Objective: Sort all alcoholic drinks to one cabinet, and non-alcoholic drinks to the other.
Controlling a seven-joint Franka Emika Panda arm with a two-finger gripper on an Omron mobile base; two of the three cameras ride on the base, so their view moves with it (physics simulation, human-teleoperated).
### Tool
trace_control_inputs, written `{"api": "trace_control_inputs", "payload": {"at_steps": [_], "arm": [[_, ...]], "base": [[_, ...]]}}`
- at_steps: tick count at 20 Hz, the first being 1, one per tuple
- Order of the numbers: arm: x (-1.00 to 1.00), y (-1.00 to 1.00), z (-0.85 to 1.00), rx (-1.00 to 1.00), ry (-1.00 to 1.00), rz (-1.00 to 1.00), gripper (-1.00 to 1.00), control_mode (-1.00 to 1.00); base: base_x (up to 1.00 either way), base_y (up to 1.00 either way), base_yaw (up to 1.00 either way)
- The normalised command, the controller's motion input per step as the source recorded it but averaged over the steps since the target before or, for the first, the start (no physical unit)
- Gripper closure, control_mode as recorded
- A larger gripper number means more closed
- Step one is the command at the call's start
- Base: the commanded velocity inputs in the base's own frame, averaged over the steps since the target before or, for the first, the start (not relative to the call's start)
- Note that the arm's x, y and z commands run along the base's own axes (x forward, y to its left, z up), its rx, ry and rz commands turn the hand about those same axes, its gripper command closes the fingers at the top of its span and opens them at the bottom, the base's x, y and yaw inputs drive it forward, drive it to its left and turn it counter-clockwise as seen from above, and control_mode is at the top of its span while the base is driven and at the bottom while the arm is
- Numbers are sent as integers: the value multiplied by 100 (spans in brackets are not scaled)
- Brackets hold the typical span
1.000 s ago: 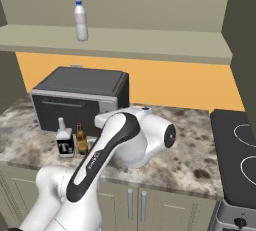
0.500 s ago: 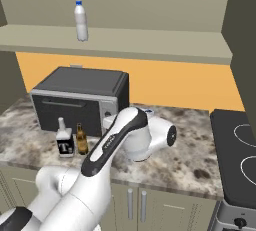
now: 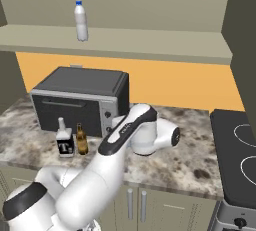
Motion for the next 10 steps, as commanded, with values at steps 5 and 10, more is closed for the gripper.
{"api": "trace_control_inputs", "payload": {"at_steps": [5, 10], "arm": [[31, -24, -38, 0, 1, 0, -100, -100], [12, -31, -34, 0, 0, 2, -100, -100]], "base": [[0, 0, 0], [0, 0, 0]]}}
